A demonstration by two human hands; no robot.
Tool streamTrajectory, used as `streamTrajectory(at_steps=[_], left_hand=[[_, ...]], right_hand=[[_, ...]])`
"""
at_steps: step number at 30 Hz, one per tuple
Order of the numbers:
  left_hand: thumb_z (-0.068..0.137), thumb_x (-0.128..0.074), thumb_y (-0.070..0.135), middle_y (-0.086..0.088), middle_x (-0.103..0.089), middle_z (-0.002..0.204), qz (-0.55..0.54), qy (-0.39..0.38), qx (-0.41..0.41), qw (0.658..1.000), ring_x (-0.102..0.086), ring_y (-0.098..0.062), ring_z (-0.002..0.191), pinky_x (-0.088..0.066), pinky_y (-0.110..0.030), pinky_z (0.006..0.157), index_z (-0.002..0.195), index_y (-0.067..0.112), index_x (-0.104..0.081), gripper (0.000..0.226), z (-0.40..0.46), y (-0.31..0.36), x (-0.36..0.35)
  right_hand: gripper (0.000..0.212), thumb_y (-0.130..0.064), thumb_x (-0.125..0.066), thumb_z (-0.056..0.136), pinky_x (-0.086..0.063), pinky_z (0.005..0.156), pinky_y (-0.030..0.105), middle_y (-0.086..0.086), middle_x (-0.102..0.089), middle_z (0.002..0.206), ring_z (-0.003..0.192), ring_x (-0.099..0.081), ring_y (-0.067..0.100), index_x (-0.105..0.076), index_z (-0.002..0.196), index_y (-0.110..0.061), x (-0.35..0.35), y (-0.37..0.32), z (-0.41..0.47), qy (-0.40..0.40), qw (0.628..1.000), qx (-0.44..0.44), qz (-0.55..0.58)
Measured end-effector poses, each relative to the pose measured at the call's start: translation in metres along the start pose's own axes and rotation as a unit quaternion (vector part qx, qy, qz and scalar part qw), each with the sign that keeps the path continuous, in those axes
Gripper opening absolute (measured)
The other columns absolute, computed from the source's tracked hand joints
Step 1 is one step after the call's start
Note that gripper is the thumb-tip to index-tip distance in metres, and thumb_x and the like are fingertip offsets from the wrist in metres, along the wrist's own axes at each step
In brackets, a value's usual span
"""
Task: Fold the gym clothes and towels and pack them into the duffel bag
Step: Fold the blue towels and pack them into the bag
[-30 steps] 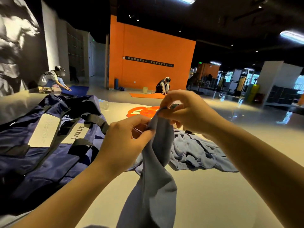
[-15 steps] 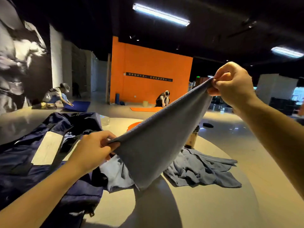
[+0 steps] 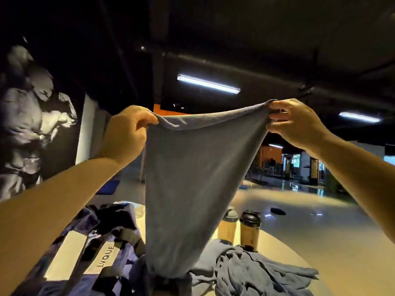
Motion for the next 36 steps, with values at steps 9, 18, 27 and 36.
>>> streamTrajectory(at_steps=[9, 18, 27, 36], left_hand=[[0.067, -0.056, 0.079, -0.004, 0.016, 0.159, 0.537, -0.102, -0.087, 0.833, 0.003, -0.017, 0.148, 0.002, -0.068, 0.108, 0.152, 0.01, 0.009, 0.127, 0.062, 0.086, 0.059], [0.067, -0.039, 0.089, -0.008, 0.031, 0.155, 0.621, -0.053, -0.095, 0.776, 0.015, -0.021, 0.147, 0.007, -0.065, 0.11, 0.131, 0.013, 0.038, 0.126, 0.092, 0.167, 0.123], [0.067, -0.037, 0.09, -0.008, 0.023, 0.157, 0.622, -0.102, -0.078, 0.772, 0.01, -0.022, 0.148, 0.008, -0.064, 0.113, 0.148, 0.014, 0.023, 0.126, 0.091, 0.137, 0.08], [0.067, -0.047, 0.086, -0.007, 0.028, 0.155, 0.594, -0.23, -0.037, 0.77, 0.017, -0.019, 0.146, 0.015, -0.061, 0.109, 0.147, 0.011, 0.024, 0.13, 0.044, 0.011, -0.055]], right_hand=[[0.125, -0.036, -0.087, 0.057, -0.025, 0.114, 0.034, 0.001, -0.008, 0.159, 0.143, -0.02, 0.023, -0.01, 0.152, -0.011, 0.1, -0.107, 0.008, 0.022, 0.967, 0.142, -0.211], [0.135, -0.051, -0.084, 0.059, -0.015, 0.118, 0.051, 0.006, 0.003, 0.16, 0.147, -0.002, 0.025, 0.006, 0.152, -0.012, 0.175, -0.149, -0.006, 0.112, 0.91, 0.134, -0.377], [0.133, -0.056, -0.08, 0.063, -0.015, 0.118, 0.05, 0.006, 0.005, 0.16, 0.148, 0.0, 0.026, 0.008, 0.151, -0.012, 0.138, -0.111, 0.009, 0.077, 0.909, 0.097, -0.397], [0.133, -0.048, -0.081, 0.067, 0.001, 0.118, 0.044, -0.001, 0.019, 0.159, 0.147, 0.012, 0.018, 0.018, 0.15, -0.018, 0.003, 0.023, 0.023, -0.034, 0.927, 0.033, -0.371]])
Point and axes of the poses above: each hand's wrist, its own z-axis towards the middle knuckle, its own x-axis out of the back of the hand, y = z × x, the point moved 8 cm from there along z, towards the middle knuckle
